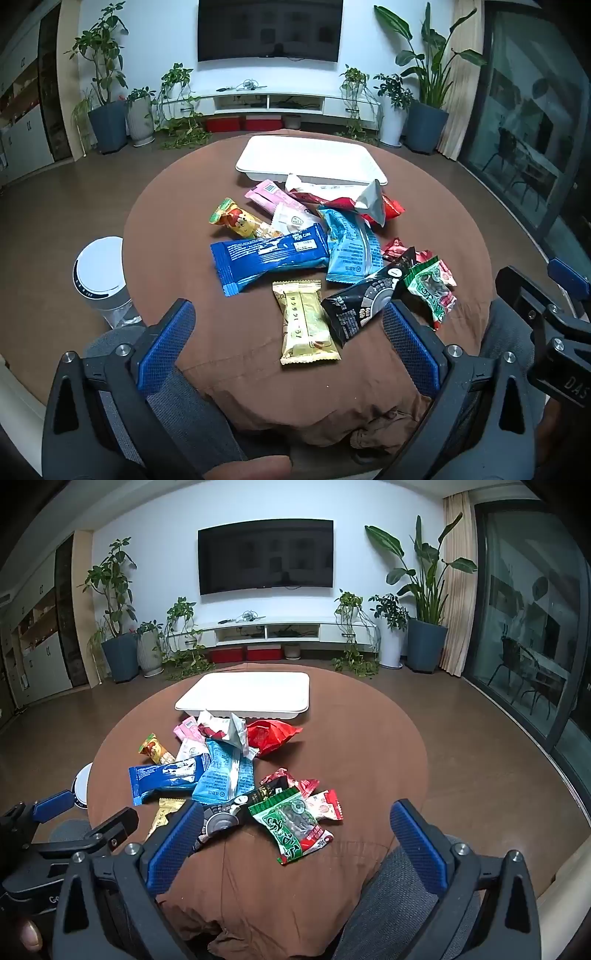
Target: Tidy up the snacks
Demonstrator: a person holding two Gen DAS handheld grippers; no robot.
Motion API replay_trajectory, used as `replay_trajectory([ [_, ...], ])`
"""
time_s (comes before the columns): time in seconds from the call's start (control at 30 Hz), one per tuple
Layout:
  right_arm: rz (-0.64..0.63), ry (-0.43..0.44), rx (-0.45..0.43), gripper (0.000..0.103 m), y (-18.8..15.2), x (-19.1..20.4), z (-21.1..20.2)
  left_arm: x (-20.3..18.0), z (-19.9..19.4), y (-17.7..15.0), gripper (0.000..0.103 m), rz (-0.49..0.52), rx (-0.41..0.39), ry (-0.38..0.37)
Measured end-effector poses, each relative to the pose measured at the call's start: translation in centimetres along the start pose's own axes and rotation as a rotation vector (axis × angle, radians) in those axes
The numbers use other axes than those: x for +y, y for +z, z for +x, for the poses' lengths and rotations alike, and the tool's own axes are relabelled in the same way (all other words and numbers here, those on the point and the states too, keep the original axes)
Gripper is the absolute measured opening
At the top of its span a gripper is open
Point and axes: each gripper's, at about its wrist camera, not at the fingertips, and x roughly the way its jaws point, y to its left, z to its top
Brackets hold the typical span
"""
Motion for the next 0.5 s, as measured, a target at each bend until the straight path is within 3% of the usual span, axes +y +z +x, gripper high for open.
replay_trajectory([
  [0.5, -0.002, 0.0, 0.014, 0.103, -0.49, 0.19, 0.32, 0.01, -0.07, 0.03, 0.103, 0.001, 0.0, 0.003],
])
